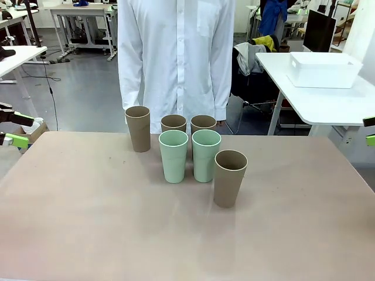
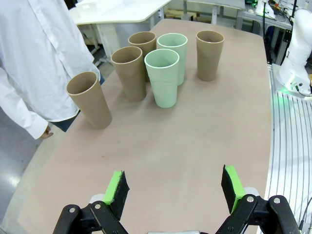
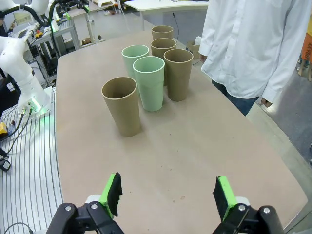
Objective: Stack the cups and store them in the basket.
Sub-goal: Pick up two Reusable plastic cups , one in each hand.
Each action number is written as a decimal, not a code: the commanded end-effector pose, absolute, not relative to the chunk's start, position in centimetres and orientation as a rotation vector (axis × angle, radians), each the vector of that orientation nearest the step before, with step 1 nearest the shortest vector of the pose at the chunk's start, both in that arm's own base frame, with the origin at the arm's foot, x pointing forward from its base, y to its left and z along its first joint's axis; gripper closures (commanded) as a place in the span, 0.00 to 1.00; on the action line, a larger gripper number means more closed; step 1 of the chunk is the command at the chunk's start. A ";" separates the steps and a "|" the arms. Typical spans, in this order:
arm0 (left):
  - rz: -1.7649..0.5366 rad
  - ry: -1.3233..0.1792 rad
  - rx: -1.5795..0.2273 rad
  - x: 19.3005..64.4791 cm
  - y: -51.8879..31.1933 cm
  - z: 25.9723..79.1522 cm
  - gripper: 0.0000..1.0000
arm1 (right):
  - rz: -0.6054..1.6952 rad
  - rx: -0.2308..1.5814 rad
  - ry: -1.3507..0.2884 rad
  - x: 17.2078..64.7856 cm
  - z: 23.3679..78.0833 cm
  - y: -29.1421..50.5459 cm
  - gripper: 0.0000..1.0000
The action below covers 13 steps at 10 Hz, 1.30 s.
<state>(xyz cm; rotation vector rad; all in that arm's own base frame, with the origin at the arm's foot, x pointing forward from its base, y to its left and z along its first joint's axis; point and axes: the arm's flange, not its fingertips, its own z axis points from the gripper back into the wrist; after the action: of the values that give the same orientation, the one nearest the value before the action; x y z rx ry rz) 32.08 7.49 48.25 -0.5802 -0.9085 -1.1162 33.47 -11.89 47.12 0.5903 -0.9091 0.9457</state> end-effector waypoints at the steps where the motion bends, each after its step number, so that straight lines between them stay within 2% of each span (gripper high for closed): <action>1: -1.127 -0.935 -0.588 32.3 7.6 48.3 0.00 | 0.961 0.595 -0.944 33.8 47.2 -12.0 0.00; 13: -1.116 -0.909 -0.580 32.1 7.5 48.2 0.00 | 0.947 0.591 -0.909 33.4 47.1 -11.9 0.00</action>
<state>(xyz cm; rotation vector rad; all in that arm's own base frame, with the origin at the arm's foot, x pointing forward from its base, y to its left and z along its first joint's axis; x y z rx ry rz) 32.08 7.51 48.24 -0.5791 -0.9079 -1.1154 33.42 -11.93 47.09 0.5907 -0.9079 0.9464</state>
